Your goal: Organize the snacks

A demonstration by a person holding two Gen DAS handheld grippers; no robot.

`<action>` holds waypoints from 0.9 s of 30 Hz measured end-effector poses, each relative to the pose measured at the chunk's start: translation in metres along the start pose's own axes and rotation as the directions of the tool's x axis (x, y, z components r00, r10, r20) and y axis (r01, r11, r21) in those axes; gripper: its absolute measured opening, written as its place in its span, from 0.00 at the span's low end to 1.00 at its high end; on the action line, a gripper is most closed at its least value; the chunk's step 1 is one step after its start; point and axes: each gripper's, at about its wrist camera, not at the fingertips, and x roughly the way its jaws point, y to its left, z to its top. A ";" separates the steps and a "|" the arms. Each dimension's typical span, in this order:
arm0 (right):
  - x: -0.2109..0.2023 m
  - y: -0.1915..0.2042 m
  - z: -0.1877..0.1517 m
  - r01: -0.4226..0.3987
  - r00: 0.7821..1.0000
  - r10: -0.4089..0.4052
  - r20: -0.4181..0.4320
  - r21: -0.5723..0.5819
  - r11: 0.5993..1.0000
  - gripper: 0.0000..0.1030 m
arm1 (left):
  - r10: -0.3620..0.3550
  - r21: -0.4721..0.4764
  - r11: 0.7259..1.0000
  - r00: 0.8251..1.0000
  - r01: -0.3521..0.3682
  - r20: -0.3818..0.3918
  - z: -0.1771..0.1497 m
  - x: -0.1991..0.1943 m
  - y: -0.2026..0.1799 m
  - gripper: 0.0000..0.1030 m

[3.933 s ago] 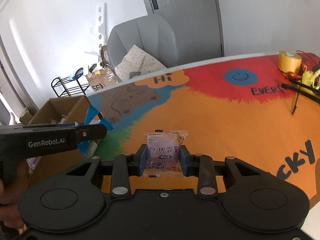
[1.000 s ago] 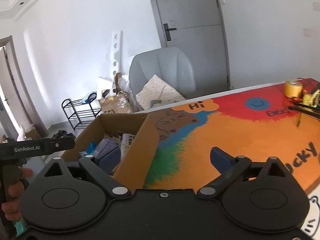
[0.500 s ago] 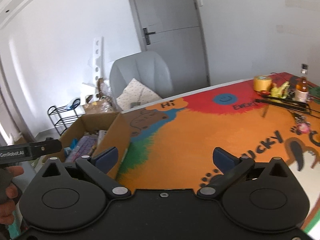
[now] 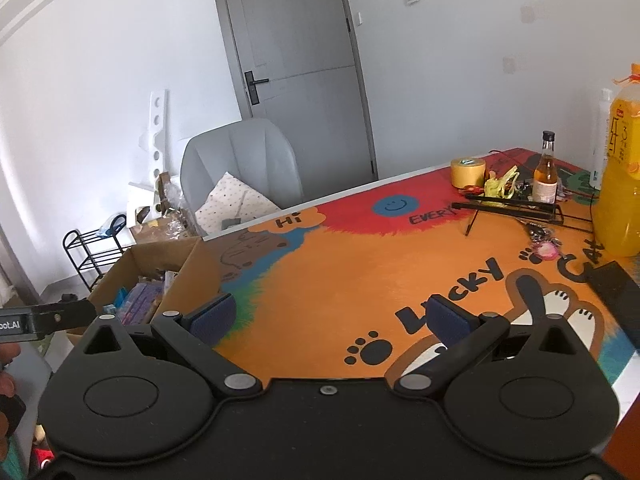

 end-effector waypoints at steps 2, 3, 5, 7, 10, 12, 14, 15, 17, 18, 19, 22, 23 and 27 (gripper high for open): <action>-0.002 0.001 0.000 0.005 1.000 -0.005 -0.006 0.005 1.000 1.00 | -0.003 -0.001 1.000 1.000 0.003 -0.007 0.000 -0.004 0.001 1.00; -0.002 0.001 0.000 0.008 1.000 -0.007 -0.014 0.008 1.000 1.00 | -0.003 -0.002 1.000 1.000 0.003 -0.007 0.000 -0.006 0.002 1.00; -0.004 0.002 -0.001 0.011 1.000 -0.011 -0.026 0.007 1.000 1.00 | -0.001 -0.001 1.000 1.000 0.001 -0.005 0.000 -0.010 0.004 1.00; -0.009 0.004 0.000 0.007 1.000 -0.007 -0.025 -0.003 1.000 1.00 | -0.002 0.003 1.000 1.000 0.002 0.002 0.000 -0.014 0.004 1.00; -0.013 0.007 0.000 0.008 1.000 -0.008 -0.018 -0.013 1.000 1.00 | 0.003 0.003 1.000 1.000 -0.003 0.009 0.000 -0.019 0.007 1.00; -0.014 0.009 0.000 0.010 1.000 -0.010 -0.026 -0.016 1.000 1.00 | 0.003 0.000 1.000 1.000 -0.003 0.003 -0.001 -0.021 0.009 1.00; -0.015 0.012 -0.001 0.005 0.999 -0.005 -0.033 -0.019 1.000 1.00 | 0.005 0.002 1.000 1.000 -0.005 0.002 -0.002 -0.023 0.011 1.00; -0.016 0.014 -0.002 0.001 0.999 -0.002 -0.033 -0.025 1.000 1.00 | 0.007 0.004 1.000 1.000 -0.007 0.003 -0.003 -0.024 0.012 1.00; -0.017 0.017 -0.004 0.000 0.999 -0.001 -0.035 -0.038 0.999 1.00 | 0.008 0.006 1.000 1.000 -0.008 0.001 -0.005 -0.026 0.013 1.00; -0.018 0.019 -0.005 0.000 0.999 -0.002 -0.040 -0.042 0.999 1.00 | 0.009 0.007 1.000 1.000 -0.009 0.000 -0.006 -0.028 0.014 1.00; -0.018 0.020 -0.006 -0.002 0.999 0.000 -0.044 -0.043 0.999 1.00 | 0.008 0.008 1.000 1.000 -0.008 -0.001 -0.007 -0.029 0.015 1.00; -0.022 0.025 -0.008 -0.005 0.999 0.002 -0.048 -0.052 0.999 1.00 | 0.004 0.012 1.000 1.000 -0.004 -0.001 -0.011 -0.034 0.018 1.00; -0.023 0.027 -0.009 -0.004 0.999 0.002 -0.048 -0.057 0.998 1.00 | 0.005 0.013 1.000 1.000 -0.005 -0.002 -0.012 -0.034 0.019 1.00; -0.026 0.033 -0.013 -0.003 0.999 0.000 -0.052 -0.069 0.998 1.00 | 0.007 0.018 1.000 1.000 -0.007 -0.014 -0.017 -0.036 0.023 1.00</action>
